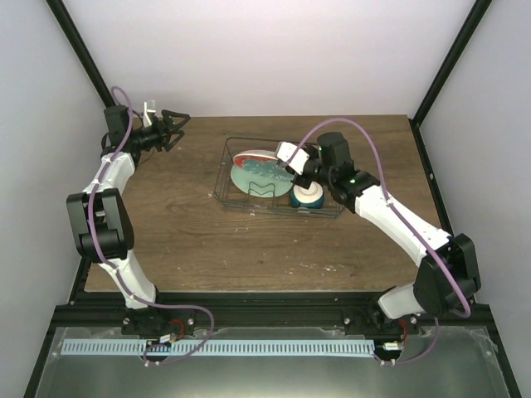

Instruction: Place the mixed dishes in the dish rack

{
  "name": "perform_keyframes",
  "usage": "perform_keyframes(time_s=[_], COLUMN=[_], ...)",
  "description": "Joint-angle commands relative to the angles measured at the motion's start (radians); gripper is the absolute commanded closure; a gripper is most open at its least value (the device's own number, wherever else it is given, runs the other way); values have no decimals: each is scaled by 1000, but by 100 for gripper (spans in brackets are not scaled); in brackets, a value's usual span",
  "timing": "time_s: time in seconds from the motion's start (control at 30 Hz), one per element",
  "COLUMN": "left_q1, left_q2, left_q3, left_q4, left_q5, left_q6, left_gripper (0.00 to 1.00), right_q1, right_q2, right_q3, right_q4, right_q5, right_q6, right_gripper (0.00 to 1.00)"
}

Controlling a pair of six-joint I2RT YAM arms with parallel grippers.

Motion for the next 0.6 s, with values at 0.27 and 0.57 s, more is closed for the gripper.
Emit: perform_keyframes(time_s=[0.27,0.57], left_q1=[0,1], left_q2=[26,29], left_q3=[-3,-2], left_q4=[45,52], left_q5=[8,13], left_q6=[-18,-22], left_gripper=[5,5], right_q1=[34,104], right_q2=[-52,-47], right_q3=[76,56], right_q4=[99,39], right_q5=[-84,-34], right_q6=[19,-2], right_gripper=[99,99])
